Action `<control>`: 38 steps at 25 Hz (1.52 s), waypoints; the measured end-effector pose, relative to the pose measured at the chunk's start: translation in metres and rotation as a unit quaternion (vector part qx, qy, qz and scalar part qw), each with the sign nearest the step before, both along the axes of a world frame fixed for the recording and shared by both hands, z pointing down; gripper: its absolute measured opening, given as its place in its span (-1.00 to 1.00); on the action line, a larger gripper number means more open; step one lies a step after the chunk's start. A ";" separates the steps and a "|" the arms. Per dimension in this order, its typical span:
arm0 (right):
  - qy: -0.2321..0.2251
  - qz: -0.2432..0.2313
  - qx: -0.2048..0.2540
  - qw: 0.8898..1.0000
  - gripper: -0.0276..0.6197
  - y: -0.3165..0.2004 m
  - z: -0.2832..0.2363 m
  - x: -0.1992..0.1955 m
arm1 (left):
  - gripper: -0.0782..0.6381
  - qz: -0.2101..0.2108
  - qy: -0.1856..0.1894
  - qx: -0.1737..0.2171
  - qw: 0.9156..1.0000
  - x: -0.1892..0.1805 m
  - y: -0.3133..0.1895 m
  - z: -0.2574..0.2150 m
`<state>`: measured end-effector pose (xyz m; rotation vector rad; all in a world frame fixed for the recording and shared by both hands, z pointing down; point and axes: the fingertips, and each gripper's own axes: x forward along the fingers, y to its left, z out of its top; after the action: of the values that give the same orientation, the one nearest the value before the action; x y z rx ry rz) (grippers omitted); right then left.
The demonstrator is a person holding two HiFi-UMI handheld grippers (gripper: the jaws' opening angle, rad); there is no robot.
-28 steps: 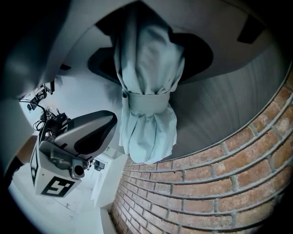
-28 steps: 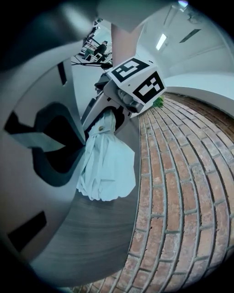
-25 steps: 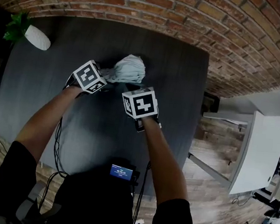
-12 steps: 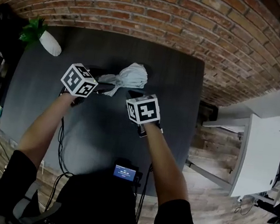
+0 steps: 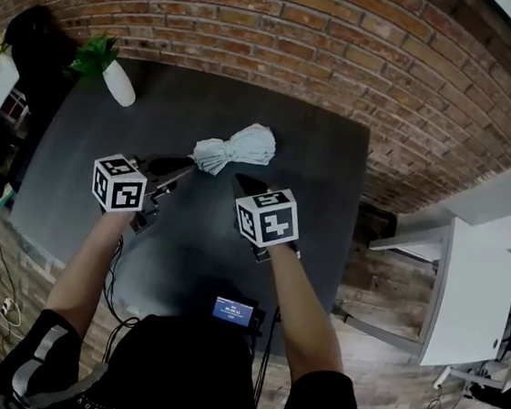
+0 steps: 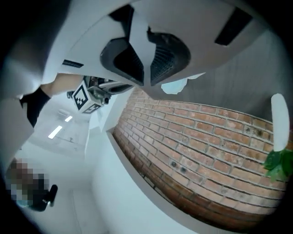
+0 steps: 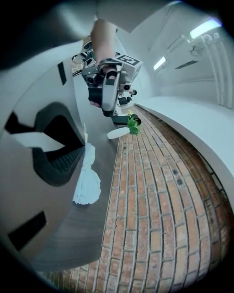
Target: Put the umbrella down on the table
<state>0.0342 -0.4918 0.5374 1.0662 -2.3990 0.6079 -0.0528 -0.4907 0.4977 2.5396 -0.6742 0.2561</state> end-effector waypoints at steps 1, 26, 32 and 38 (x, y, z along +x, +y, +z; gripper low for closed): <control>-0.009 -0.004 0.006 1.000 -0.89 0.009 -0.005 -0.003 | -0.70 -0.007 0.025 0.001 1.000 -0.002 0.012 -0.005; -0.037 0.000 0.002 0.999 -0.89 0.172 -0.001 0.008 | -0.77 -0.006 0.134 -0.023 0.991 -0.001 0.214 -0.001; -0.025 0.013 0.013 1.000 -0.89 0.217 -0.007 -0.015 | -0.77 0.033 0.108 0.019 0.993 -0.021 0.265 -0.008; -0.013 0.031 0.027 0.999 -0.89 0.271 -0.016 -0.057 | -0.77 0.048 0.105 0.033 0.993 -0.064 0.330 -0.009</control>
<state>-0.0225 -0.2210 0.5218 1.1661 -2.4248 0.5841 -0.1167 -0.1608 0.4884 2.6177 -0.4887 -0.0018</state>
